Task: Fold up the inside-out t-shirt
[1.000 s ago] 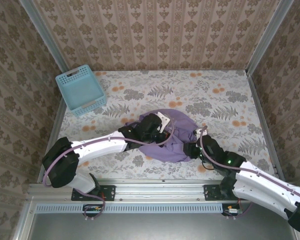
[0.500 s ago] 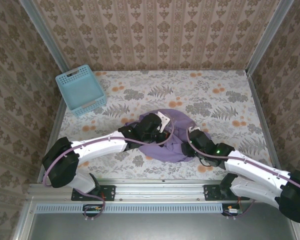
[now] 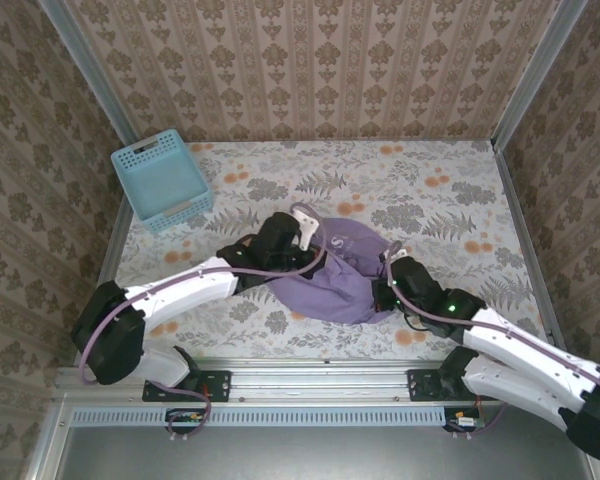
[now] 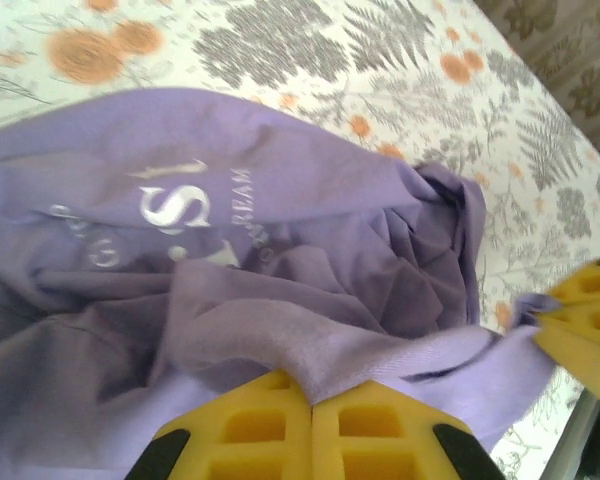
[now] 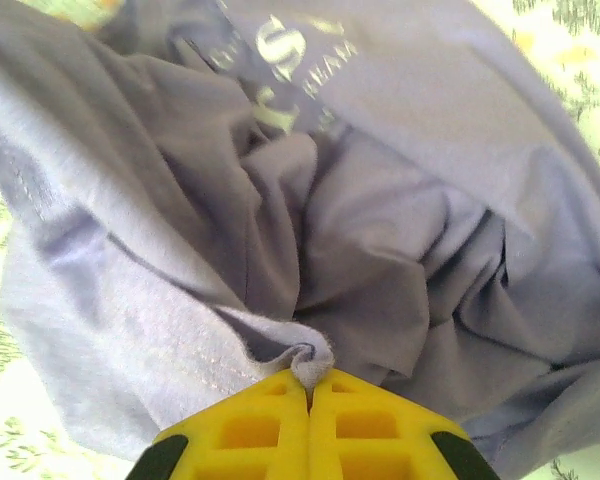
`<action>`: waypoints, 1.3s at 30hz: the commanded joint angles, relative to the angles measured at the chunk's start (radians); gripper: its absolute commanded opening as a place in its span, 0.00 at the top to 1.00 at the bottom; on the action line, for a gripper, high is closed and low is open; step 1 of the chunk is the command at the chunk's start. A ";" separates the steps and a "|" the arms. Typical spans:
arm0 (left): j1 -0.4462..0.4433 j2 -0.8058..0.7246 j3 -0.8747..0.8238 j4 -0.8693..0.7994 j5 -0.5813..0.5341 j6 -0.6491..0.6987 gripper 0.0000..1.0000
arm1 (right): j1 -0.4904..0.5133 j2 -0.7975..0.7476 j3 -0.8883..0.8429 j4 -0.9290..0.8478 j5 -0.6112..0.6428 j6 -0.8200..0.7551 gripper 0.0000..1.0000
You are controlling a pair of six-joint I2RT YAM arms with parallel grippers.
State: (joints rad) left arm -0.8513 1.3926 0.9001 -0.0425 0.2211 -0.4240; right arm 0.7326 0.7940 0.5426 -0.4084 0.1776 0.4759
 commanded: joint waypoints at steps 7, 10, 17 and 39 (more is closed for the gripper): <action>0.180 -0.030 0.000 0.036 0.193 -0.101 1.00 | -0.004 -0.187 -0.066 0.049 -0.072 -0.071 1.00; 0.192 -0.003 0.028 0.012 0.206 -0.103 1.00 | -0.004 -0.190 -0.078 0.080 -0.078 -0.069 1.00; 0.175 0.129 0.138 -0.095 0.194 -0.098 0.89 | -0.006 -0.162 -0.068 0.135 -0.058 -0.063 1.00; -0.161 0.327 0.439 -0.463 -0.290 -0.035 0.48 | -0.006 -0.021 -0.108 0.238 -0.105 0.023 1.00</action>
State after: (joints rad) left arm -1.0214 1.6543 1.3048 -0.4515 -0.0395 -0.4606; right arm 0.7208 0.7643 0.4488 -0.2104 0.0971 0.4770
